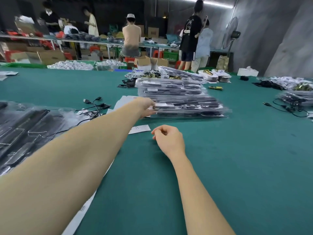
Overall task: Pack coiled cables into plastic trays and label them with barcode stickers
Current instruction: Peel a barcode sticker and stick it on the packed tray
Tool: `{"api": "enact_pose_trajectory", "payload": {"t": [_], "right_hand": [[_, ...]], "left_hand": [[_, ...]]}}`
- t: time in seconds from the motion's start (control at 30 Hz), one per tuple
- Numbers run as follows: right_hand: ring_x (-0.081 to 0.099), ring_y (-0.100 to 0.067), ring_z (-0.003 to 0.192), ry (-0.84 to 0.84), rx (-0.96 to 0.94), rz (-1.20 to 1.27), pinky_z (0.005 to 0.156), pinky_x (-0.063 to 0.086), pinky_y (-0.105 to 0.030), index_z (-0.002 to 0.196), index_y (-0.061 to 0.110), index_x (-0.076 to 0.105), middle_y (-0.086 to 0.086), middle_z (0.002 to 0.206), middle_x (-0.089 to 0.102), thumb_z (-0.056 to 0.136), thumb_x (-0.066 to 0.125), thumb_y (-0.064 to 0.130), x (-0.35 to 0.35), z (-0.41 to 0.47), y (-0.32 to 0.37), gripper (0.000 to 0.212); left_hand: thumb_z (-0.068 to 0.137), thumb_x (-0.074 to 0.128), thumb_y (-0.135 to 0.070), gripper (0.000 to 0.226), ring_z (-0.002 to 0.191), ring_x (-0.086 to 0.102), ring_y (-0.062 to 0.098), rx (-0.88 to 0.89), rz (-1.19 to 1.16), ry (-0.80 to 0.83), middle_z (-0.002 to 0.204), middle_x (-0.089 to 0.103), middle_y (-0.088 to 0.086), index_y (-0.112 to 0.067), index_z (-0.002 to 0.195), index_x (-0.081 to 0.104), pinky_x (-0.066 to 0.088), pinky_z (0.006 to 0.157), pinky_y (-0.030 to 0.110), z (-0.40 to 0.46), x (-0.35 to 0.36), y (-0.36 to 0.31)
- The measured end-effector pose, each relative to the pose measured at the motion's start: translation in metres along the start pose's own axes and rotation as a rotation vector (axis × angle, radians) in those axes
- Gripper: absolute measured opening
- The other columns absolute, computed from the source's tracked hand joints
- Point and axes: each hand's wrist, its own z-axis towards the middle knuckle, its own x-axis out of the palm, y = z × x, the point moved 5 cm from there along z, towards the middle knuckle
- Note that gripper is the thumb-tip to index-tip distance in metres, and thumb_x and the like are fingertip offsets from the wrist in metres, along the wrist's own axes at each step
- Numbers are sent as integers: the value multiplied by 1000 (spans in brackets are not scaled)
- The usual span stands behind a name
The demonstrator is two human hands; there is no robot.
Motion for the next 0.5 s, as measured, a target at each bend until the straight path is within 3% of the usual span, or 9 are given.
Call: {"api": "enact_pose_trajectory", "payload": {"t": [0.03,0.1,0.17,0.27,0.4,0.5], "right_hand": [[67,-15,78,7,12,7,79,58,-36,74,31,72,14,74,73,87,52,24,0,1,-1,24],[67,-14,77,14,31,9,79,57,-35,73,32,71,17,72,72,86,52,24,1,3,-2,25],[67,-12,80,16,35,-37,77,54,-29,76,33,71,19,74,72,86,52,28,2,4,-1,22],[64,-10,88,19,36,-113,77,50,-27,83,34,72,17,83,73,84,52,34,4,4,0,20],[65,-13,91,30,43,-122,84,53,-32,84,35,72,15,87,74,84,51,33,3,4,0,21],[65,-13,90,33,44,-110,87,54,-34,82,34,72,14,85,74,86,51,31,2,4,-1,21]], "left_hand": [[97,61,-8,34,127,56,25,48,128,-3,135,54,2,1,130,56,50,72,10,7,-1,-1],[85,77,-10,64,118,63,27,145,311,-3,138,57,12,5,139,45,57,83,25,21,-1,-4],[76,87,-24,87,118,61,26,199,540,-33,140,55,11,0,145,40,53,98,33,26,1,-2],[75,83,-49,86,124,55,24,368,889,-114,140,55,4,-13,144,46,44,99,30,37,5,1],[77,75,-61,78,115,54,19,461,988,-142,132,60,3,-16,136,51,41,85,29,48,14,5],[80,67,-65,80,127,49,26,432,1047,-119,135,56,5,-18,141,44,43,93,35,54,19,9]]}}
